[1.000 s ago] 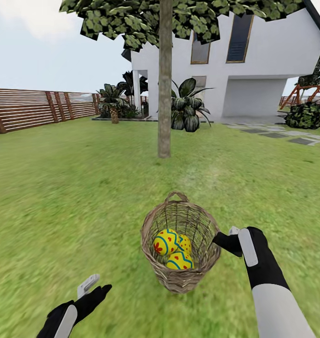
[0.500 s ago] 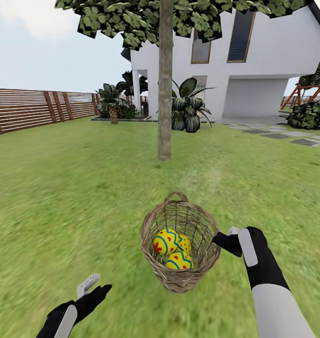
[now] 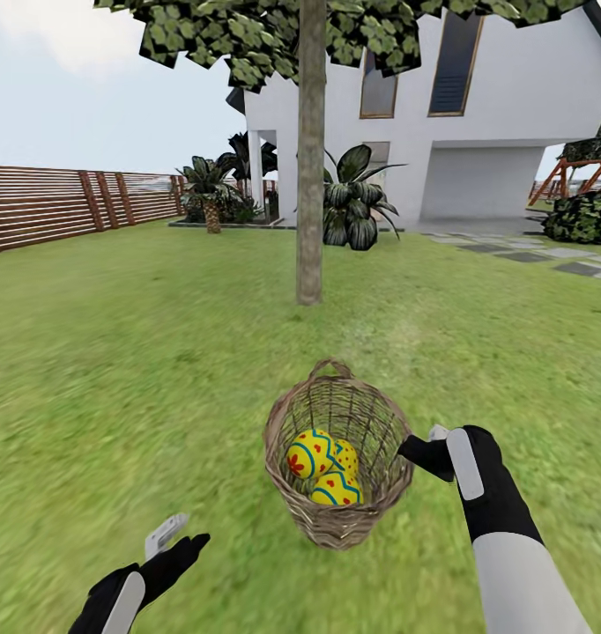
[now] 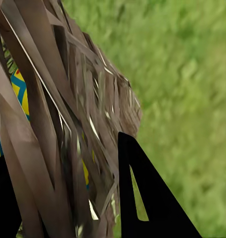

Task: Take the three Easter eggs out of the wicker basket on the lawn in the garden, then place them on the lawn next to a single tree (choose any tree) so that all three eggs are next to the same tree and none are left in the basket.

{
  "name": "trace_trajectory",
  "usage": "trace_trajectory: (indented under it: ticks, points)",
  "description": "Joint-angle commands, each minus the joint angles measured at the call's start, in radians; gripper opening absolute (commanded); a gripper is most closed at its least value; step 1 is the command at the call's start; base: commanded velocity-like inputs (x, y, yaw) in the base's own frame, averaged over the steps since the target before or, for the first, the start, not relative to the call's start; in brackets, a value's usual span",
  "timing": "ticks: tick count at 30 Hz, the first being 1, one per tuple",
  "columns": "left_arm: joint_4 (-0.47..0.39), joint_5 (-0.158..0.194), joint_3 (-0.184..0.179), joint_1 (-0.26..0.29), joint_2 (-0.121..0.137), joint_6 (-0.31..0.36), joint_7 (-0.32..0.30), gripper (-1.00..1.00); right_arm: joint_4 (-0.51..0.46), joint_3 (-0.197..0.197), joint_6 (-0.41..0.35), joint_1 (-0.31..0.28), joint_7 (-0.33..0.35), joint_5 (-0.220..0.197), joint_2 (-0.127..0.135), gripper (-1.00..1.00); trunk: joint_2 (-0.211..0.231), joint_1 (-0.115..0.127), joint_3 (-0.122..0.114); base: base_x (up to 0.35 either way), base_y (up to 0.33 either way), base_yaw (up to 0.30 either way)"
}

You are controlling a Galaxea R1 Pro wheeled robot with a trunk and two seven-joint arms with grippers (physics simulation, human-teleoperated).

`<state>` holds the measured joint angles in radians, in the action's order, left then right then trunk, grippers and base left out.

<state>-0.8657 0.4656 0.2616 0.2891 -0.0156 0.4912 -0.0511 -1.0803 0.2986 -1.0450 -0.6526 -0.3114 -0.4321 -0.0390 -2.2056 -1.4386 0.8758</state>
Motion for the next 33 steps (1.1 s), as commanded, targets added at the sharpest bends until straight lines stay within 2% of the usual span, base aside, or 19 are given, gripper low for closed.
trace_trajectory:
  ticks: [1, 33]
  points:
    - [-0.001, 0.002, 0.005, 0.001, -0.001, 0.007, -0.004, 1.0, -0.001, 0.002, -0.002, -0.001, -0.009, -0.028, -0.001, -1.0, 0.0, 0.0, 0.001, 0.333, 0.0, 0.0]
    - [-0.001, 0.002, 0.005, 0.001, 0.0, 0.008, -0.006, 1.0, -0.001, 0.002, -0.002, -0.001, -0.009, -0.03, 0.001, -1.0, 0.0, 0.0, 0.001, 0.332, 0.0, 0.0]
